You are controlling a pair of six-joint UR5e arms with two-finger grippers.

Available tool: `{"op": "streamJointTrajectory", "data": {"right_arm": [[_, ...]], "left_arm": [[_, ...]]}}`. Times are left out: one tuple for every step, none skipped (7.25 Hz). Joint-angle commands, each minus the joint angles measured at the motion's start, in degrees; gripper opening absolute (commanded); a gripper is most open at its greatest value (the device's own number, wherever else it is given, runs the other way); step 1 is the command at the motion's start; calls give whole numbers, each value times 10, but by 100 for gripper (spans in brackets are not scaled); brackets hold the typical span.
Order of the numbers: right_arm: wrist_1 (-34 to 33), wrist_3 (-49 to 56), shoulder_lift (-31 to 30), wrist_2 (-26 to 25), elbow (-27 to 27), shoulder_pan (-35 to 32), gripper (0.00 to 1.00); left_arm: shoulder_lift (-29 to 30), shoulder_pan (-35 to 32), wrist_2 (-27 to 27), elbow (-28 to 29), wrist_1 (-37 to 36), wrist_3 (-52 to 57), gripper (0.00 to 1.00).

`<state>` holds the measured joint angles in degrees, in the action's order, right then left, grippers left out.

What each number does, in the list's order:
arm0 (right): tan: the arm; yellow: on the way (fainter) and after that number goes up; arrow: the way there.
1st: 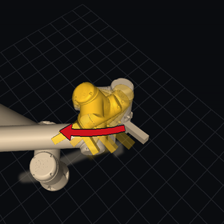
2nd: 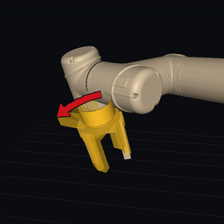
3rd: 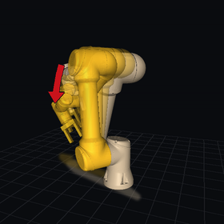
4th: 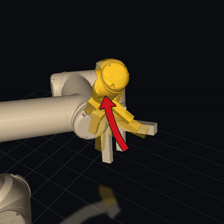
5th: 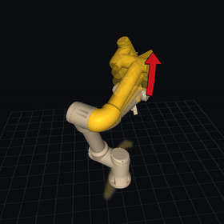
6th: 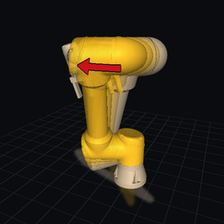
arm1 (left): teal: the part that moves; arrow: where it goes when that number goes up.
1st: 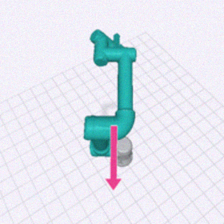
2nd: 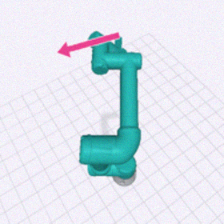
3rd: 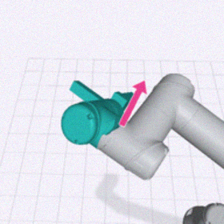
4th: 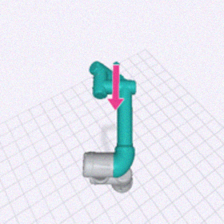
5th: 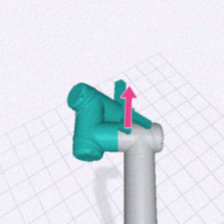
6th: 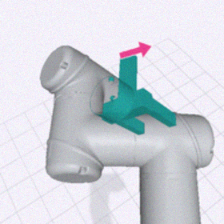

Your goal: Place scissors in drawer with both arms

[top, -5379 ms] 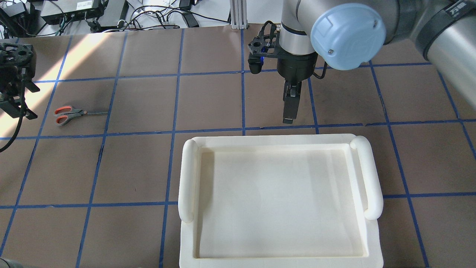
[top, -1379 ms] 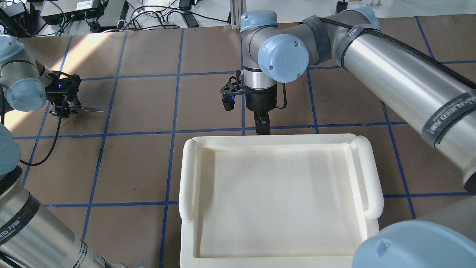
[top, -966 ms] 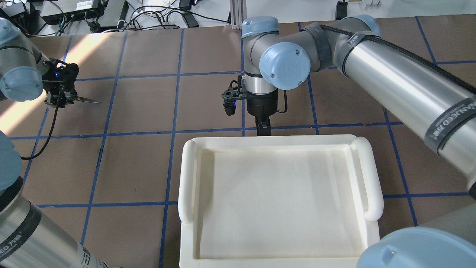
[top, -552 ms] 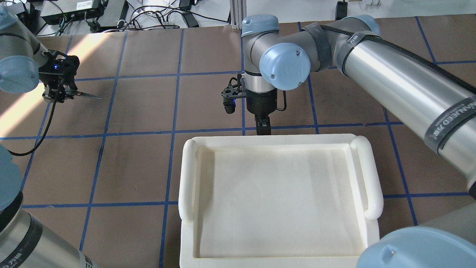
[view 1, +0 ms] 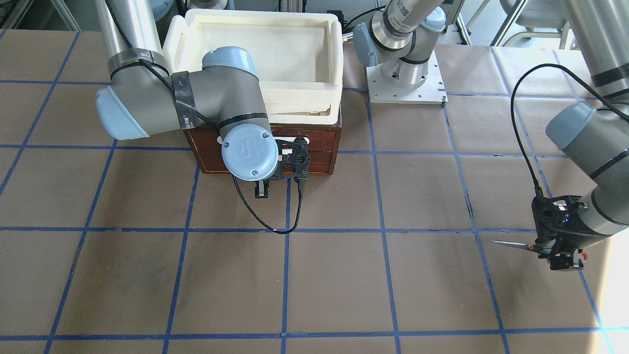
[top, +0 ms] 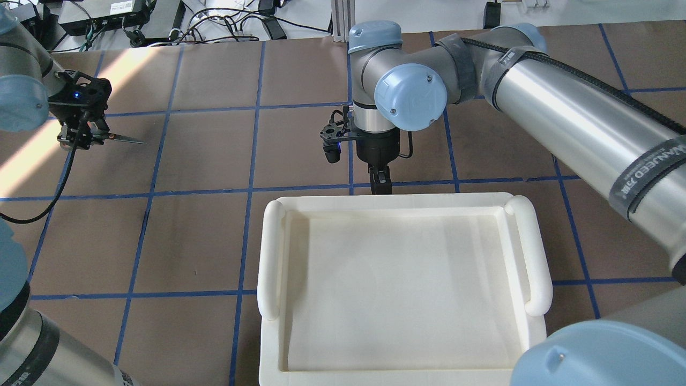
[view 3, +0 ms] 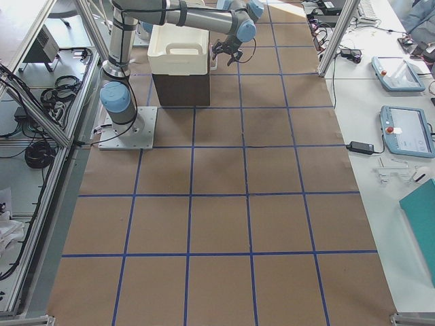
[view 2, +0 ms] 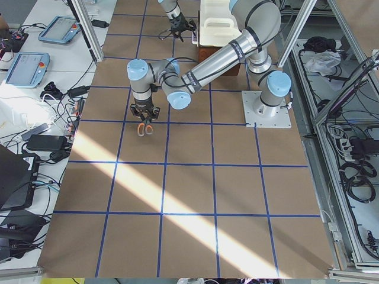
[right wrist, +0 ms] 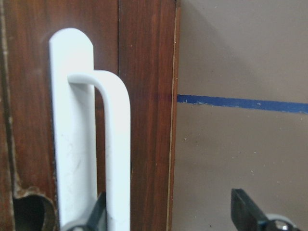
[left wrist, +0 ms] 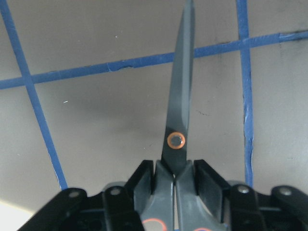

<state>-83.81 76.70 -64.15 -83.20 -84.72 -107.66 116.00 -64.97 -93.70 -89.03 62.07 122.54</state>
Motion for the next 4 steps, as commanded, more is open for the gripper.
{"op": "streamJointTrajectory", "data": {"right_arm": [[-1, 2, 0, 1, 1, 0, 74], [-1, 1, 0, 0, 3, 1, 73], [-1, 2, 0, 0, 9, 2, 70], [-4, 1, 2, 0, 20, 2, 69]], "left_arm": [[4, 0, 0, 0, 1, -3, 0], [7, 0, 2, 0, 1, -4, 0], [6, 0, 2, 0, 1, -4, 0], [7, 0, 2, -1, 1, -5, 0]]}}
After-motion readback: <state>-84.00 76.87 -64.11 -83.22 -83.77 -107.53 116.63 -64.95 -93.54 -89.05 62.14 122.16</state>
